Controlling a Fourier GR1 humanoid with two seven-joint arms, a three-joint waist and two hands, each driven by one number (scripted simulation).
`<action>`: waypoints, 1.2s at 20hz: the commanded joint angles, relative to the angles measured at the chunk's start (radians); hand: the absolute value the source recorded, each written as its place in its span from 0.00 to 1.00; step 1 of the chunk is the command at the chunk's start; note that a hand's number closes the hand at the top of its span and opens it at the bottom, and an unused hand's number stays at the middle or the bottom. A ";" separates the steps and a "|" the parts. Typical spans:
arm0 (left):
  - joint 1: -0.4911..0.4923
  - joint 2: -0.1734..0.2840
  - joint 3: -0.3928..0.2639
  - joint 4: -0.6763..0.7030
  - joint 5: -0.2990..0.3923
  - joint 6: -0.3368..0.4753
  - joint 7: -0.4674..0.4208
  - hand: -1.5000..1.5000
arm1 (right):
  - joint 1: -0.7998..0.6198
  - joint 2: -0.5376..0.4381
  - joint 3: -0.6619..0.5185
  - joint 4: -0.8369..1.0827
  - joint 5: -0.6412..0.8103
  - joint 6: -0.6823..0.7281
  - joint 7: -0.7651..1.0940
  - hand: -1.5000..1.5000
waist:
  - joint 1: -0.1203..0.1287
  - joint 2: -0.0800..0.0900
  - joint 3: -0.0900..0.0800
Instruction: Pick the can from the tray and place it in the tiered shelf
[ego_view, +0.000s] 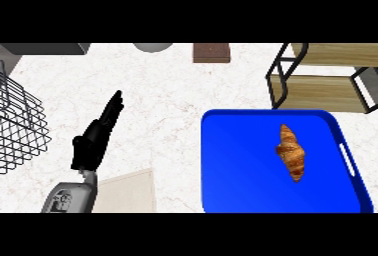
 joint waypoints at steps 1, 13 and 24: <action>-0.045 -0.016 0.003 0.051 -0.014 0.014 -0.013 0.50 | -0.031 -0.059 -0.018 0.063 -0.016 -0.002 -0.025 1.00 | -0.003 0.000 0.000; -0.014 -0.024 0.001 0.033 -0.009 0.006 -0.010 0.50 | 0.010 -0.142 0.040 0.412 0.138 -0.315 -0.314 1.00 | 0.006 0.004 0.000; 0.004 -0.007 0.021 0.010 -0.003 -0.002 -0.030 0.50 | -0.009 -0.076 -0.143 0.611 -0.111 -0.596 -0.534 1.00 | 0.009 0.005 0.001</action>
